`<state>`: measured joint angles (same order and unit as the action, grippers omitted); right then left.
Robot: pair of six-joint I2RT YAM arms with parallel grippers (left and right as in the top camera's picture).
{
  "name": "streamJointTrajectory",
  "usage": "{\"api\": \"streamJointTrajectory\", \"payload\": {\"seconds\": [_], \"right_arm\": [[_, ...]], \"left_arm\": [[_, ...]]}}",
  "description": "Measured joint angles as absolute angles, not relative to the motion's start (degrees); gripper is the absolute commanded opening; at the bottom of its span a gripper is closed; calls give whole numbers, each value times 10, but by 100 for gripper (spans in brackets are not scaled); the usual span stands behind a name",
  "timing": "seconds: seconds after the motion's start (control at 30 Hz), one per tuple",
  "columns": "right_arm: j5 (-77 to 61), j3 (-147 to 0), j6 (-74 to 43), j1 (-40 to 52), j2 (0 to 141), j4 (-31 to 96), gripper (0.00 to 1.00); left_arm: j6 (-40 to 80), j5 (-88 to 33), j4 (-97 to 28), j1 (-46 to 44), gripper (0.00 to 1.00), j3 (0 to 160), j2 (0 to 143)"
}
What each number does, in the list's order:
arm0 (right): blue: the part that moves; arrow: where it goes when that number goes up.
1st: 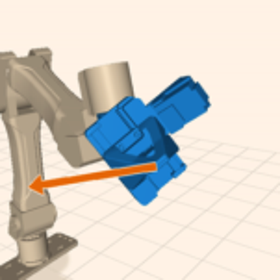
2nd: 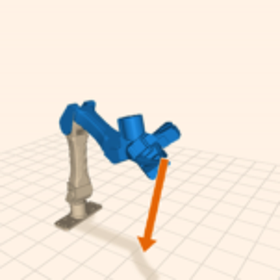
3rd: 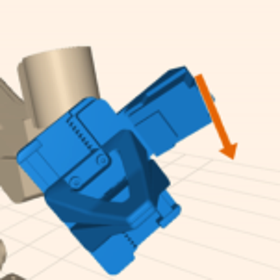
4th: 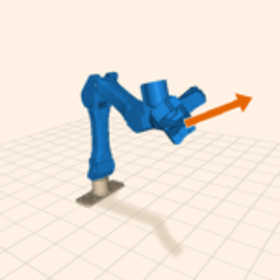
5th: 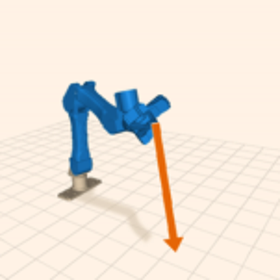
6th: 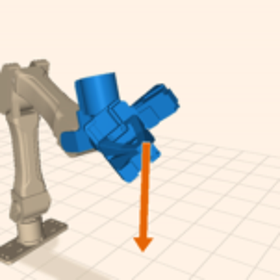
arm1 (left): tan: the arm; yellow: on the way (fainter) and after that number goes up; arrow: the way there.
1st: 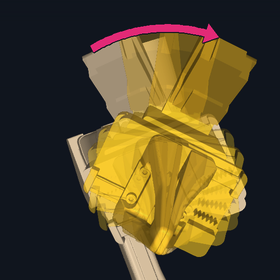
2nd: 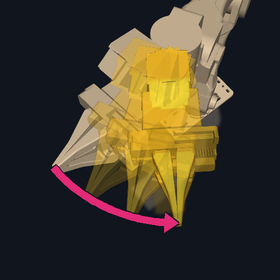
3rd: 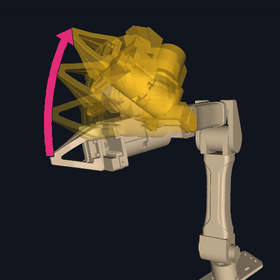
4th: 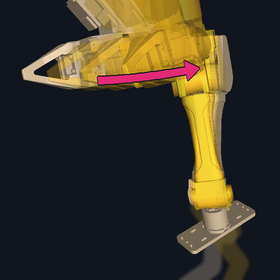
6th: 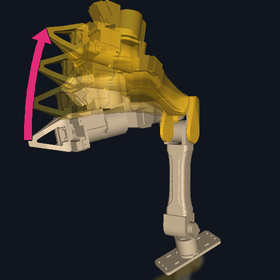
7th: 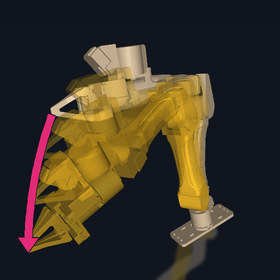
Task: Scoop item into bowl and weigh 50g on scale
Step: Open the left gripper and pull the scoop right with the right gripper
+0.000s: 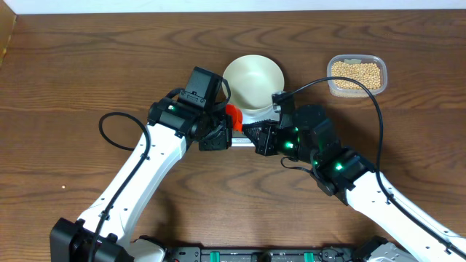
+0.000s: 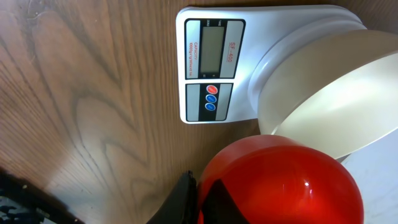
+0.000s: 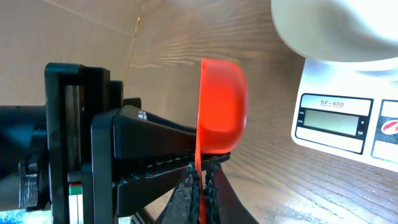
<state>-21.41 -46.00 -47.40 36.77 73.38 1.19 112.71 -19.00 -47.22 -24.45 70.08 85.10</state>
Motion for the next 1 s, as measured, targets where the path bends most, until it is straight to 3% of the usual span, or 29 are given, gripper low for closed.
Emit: {"api": "streamJointTrajectory", "payload": {"seconds": [0.1, 0.3, 0.37, 0.7, 1.0], "right_arm": [[-214, -460, -474, 368, 734, 11, 1], [-213, -460, -474, 364, 734, 12, 1], [-214, -460, -474, 356, 734, 12, 1], [-227, -460, -471, 267, 731, 13, 1], [-271, -461, -406, 153, 622, 91, 1]], "left_arm": [[1127, -190, -472, -244, 9, 701, 851], [1125, -192, -472, -244, 61, 701, 851], [1122, -192, -475, -244, 70, 701, 851], [1040, -180, -503, -245, 72, 701, 851], [687, -145, -464, -245, 68, 701, 851]]}}
